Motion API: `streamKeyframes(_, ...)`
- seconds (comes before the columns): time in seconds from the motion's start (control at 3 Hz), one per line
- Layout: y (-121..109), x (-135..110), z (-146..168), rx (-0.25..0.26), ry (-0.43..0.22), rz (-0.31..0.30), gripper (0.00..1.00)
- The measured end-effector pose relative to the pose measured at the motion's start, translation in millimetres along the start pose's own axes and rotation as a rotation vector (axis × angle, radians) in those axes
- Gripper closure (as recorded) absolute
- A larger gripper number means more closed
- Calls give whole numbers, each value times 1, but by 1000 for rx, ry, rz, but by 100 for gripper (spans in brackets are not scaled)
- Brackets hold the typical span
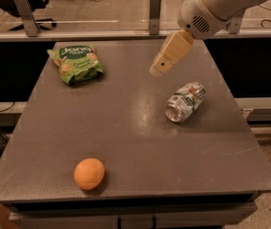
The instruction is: Move green rice chip bag near orange
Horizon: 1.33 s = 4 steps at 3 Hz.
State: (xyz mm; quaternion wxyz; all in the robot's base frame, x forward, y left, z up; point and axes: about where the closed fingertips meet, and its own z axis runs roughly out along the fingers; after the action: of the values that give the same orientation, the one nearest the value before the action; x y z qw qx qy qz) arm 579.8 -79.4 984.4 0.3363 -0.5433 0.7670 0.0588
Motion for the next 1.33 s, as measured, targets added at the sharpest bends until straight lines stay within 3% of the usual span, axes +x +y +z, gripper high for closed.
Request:
streamKeyframes(0.67,-2,-5,15,2,-30,11,0)
streamKeyframes(1.33,-29,-51,138,-22,-180,54,0)
